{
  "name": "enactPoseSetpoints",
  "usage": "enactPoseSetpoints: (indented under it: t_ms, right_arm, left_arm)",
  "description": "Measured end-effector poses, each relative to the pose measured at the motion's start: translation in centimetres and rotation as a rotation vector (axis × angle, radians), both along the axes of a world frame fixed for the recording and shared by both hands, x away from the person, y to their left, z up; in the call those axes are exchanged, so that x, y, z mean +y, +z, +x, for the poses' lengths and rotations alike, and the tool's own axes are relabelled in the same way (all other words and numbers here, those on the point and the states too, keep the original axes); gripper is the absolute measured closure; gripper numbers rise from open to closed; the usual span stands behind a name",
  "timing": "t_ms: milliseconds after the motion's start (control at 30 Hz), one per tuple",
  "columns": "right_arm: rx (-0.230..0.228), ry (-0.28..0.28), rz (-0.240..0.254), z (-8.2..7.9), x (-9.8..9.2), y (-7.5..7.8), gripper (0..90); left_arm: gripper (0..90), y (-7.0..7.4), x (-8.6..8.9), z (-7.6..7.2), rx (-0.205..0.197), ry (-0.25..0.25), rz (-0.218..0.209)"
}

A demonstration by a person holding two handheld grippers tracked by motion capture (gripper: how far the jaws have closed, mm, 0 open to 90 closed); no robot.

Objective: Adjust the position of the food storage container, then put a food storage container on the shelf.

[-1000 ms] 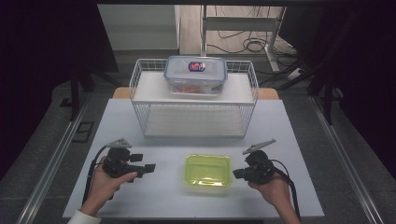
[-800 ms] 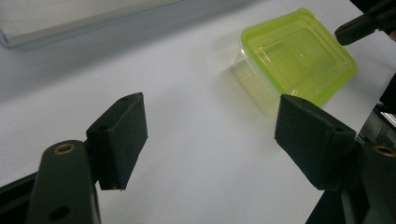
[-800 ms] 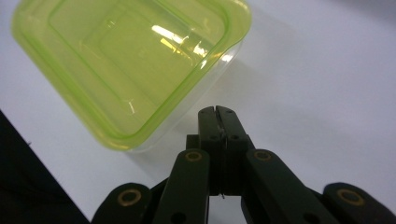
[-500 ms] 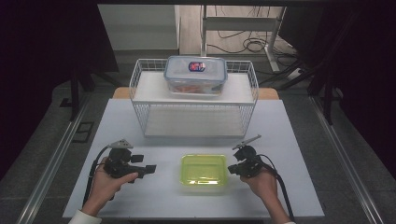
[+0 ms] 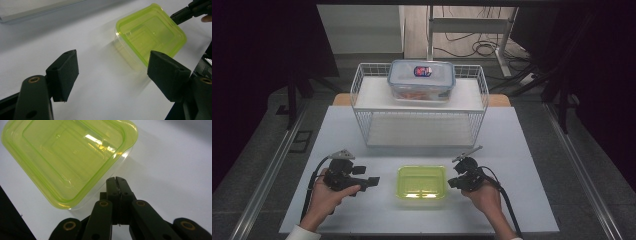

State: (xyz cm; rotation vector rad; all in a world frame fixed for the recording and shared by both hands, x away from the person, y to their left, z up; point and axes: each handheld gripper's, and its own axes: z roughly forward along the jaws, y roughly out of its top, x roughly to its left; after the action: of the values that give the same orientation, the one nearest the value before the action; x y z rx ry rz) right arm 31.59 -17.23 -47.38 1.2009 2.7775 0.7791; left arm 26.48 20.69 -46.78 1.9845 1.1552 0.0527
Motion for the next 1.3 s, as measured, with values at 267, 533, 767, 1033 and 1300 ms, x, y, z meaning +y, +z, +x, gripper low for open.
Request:
enactPoseSetpoints:
  t_ms: [267, 533, 767, 1033, 1300]
  right_arm:
    - [-0.021, -0.033, 0.051, -0.3, -1.4, 0.9, 89.5]
    - [-0.044, -0.098, 0.202, -0.9, -3.7, 1.8, 57.0]
    - [-0.048, -0.133, 0.315, -1.1, -4.1, 1.7, 27.6]
    - [-0.036, -0.134, 0.395, -1.1, -4.4, 1.5, 25.7]
    - [0.005, -0.154, 0.433, -1.1, -4.4, 0.9, 26.1]
  left_arm:
    - [25.1, 0.1, 0.1, -0.1, -0.007, 0.006, -0.002]
    - [24.4, 0.1, 0.9, -0.2, -0.019, 0.081, -0.068]
    - [24.6, -0.1, 0.5, -0.4, -0.008, 0.084, -0.133]
    - [24.4, -0.9, -0.2, -0.4, 0.042, 0.059, -0.180]
    - [24.5, -1.5, -0.5, -0.2, 0.075, 0.054, -0.226]
